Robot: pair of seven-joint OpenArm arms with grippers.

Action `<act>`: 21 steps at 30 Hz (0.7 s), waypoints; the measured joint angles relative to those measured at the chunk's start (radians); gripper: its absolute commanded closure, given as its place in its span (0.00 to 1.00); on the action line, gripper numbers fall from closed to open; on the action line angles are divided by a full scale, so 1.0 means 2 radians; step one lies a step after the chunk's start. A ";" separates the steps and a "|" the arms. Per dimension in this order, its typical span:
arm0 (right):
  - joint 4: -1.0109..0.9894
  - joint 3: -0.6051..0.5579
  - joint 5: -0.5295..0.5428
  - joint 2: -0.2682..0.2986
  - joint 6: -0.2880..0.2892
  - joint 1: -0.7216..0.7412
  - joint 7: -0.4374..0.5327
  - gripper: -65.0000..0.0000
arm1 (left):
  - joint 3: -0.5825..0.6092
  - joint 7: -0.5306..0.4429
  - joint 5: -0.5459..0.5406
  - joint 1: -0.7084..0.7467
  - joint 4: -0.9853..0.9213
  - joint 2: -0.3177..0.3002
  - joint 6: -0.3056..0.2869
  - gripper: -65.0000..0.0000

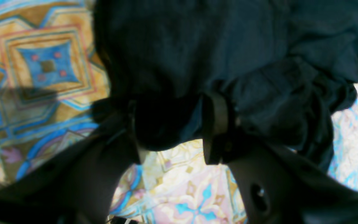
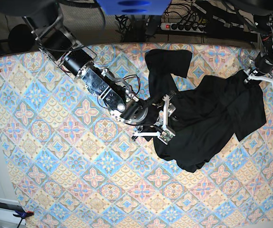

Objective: Layout the t-shirt on the table in an organized manner, then fold the t-shirt properly

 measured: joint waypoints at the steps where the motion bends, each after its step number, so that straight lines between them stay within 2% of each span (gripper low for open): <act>1: -0.028 0.000 0.001 -0.006 -0.001 0.002 0.008 0.48 | 0.000 0.001 0.000 0.000 0.000 0.000 0.000 0.60; 6: -0.147 0.006 -0.004 -0.044 -0.002 0.008 0.066 0.48 | 0.000 0.001 0.002 0.000 0.000 0.000 0.001 0.60; 9: -0.199 0.048 -0.001 -0.066 0.003 0.004 0.087 0.48 | 0.000 0.002 0.001 0.000 0.000 0.000 0.001 0.60; 14: -0.259 0.117 -0.008 -0.056 -0.007 0.010 0.122 0.48 | 0.000 0.002 0.000 0.000 0.000 0.000 0.001 0.60; 16: -0.278 0.122 -0.009 -0.055 -0.004 0.010 0.154 0.48 | 0.000 0.002 0.000 0.000 0.000 0.000 0.001 0.60; 21: -0.307 0.123 -0.011 -0.073 -0.007 0.016 0.174 0.48 | 0.000 0.001 0.000 0.000 0.000 0.000 0.001 0.60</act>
